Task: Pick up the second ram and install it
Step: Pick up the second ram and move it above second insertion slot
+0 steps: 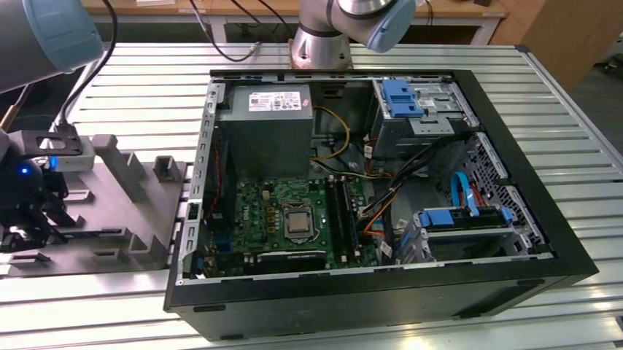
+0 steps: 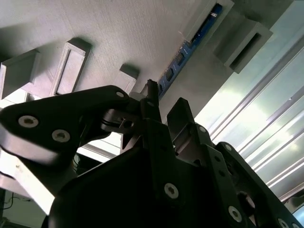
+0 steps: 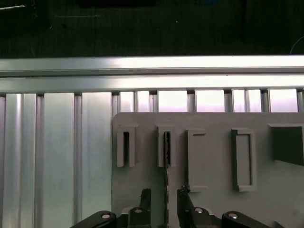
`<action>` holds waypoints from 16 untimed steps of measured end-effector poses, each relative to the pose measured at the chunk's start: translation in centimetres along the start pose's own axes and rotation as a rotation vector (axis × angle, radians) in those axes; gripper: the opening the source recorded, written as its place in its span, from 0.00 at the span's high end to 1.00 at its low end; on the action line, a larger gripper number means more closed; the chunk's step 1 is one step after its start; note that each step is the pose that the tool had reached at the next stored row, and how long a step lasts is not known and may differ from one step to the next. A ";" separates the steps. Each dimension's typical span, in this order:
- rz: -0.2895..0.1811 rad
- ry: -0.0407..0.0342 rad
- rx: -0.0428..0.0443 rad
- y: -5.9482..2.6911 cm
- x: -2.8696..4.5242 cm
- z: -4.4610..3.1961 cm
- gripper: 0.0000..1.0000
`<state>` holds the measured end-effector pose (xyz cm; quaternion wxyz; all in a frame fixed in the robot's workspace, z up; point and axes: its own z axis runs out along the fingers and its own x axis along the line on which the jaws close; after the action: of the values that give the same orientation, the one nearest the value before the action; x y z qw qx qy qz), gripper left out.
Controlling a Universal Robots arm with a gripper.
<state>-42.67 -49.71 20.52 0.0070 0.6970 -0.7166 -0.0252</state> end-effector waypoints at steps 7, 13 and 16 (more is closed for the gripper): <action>-0.016 -0.0122 0.0011 -0.02 0.00 0.30 0.65; -0.045 -0.0109 0.0001 -0.04 0.01 0.49 0.65; -0.060 -0.0103 -0.0003 -0.07 0.01 0.53 0.65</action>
<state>-42.63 -49.71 19.99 0.0027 0.7182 -0.6953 -0.0290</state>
